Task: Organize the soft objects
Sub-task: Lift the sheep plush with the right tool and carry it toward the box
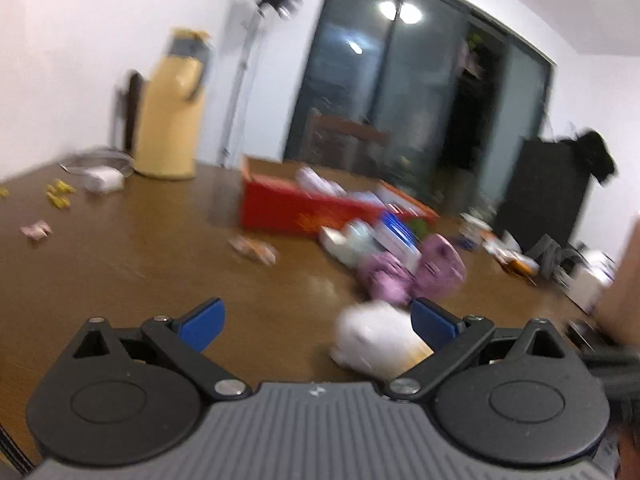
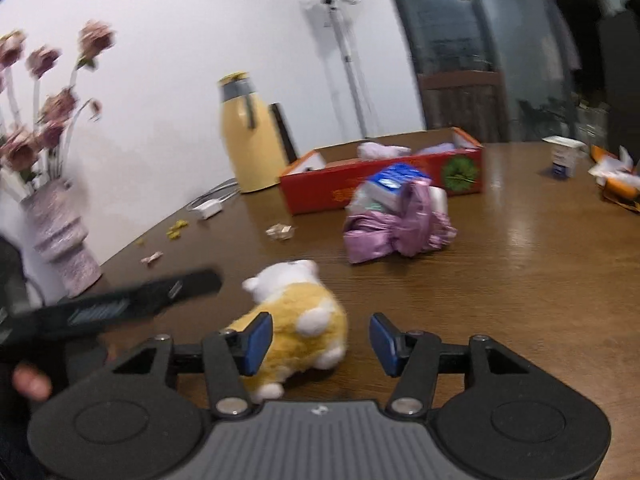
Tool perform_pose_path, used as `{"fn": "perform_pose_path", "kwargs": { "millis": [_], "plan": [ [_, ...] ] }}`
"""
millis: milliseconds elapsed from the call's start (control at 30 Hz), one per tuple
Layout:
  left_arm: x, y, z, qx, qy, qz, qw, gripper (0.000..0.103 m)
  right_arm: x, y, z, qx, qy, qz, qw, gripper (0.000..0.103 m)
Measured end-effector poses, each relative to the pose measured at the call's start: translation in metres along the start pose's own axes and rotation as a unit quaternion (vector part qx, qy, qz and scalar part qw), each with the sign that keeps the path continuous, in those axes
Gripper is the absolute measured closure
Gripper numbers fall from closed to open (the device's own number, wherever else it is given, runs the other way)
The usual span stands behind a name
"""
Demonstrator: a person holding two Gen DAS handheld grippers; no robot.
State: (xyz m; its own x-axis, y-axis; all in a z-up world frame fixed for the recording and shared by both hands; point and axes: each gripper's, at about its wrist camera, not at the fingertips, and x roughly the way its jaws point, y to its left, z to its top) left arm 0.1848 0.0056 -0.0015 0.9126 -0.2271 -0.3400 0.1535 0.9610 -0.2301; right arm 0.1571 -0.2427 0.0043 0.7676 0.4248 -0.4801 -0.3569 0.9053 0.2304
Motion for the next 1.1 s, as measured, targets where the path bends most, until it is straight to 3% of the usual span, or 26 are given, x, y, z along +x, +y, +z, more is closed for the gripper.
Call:
{"fn": "perform_pose_path", "kwargs": {
  "millis": [167,233,300,333,433,500,567,633,667,733,800,867,1100],
  "plan": [
    [0.015,0.029,0.013,-0.031,0.008,0.007,0.9995,0.003,0.034,0.018,-0.003,-0.023,-0.018,0.003,1.0,0.026],
    [0.022,0.035,0.016,-0.035,0.007,0.021,0.9991,0.003,0.05,0.019,0.003,-0.052,-0.021,0.007,0.998,0.024],
    [0.03,0.041,0.02,-0.038,0.007,0.028,0.9989,0.003,0.058,0.016,0.013,-0.067,-0.027,-0.026,0.997,0.025],
    [0.034,0.042,0.022,-0.04,0.01,0.029,0.9987,0.004,0.059,0.011,0.019,-0.061,-0.028,-0.047,0.997,0.025],
    [0.043,0.042,0.021,-0.046,0.013,0.016,0.9987,0.004,0.052,-0.003,0.028,-0.013,-0.02,-0.057,0.998,0.024],
    [0.047,0.038,0.018,-0.047,0.016,0.003,0.9987,0.004,0.042,-0.004,0.018,0.034,-0.026,-0.036,0.998,0.021],
    [0.056,0.033,0.014,-0.046,0.032,-0.019,0.9982,0.007,0.044,0.008,0.004,0.039,-0.013,-0.011,0.999,0.018],
    [0.066,0.028,0.011,-0.045,0.058,-0.033,0.9967,0.021,0.052,0.022,-0.005,-0.009,-0.002,-0.011,1.0,0.02],
    [0.069,0.025,0.01,-0.043,0.074,-0.046,0.9953,0.026,0.054,0.029,-0.006,-0.044,0.0,-0.031,0.999,0.03],
    [0.071,0.022,0.007,-0.043,0.091,-0.075,0.992,0.041,0.052,0.031,-0.005,-0.079,-0.003,-0.039,0.996,0.035],
    [0.068,0.019,0.004,-0.053,0.103,-0.097,0.9886,0.042,0.045,0.02,0.001,-0.072,-0.007,-0.054,0.996,0.038],
    [0.063,0.02,0.001,-0.076,0.107,-0.092,0.9871,0.042,0.038,0.008,0.003,-0.064,-0.008,-0.065,0.996,0.037],
    [0.048,0.016,-0.003,-0.109,0.112,-0.095,0.9831,0.037,0.04,-0.013,0.006,-0.008,-0.005,-0.048,0.999,0.038]
  ]
}}
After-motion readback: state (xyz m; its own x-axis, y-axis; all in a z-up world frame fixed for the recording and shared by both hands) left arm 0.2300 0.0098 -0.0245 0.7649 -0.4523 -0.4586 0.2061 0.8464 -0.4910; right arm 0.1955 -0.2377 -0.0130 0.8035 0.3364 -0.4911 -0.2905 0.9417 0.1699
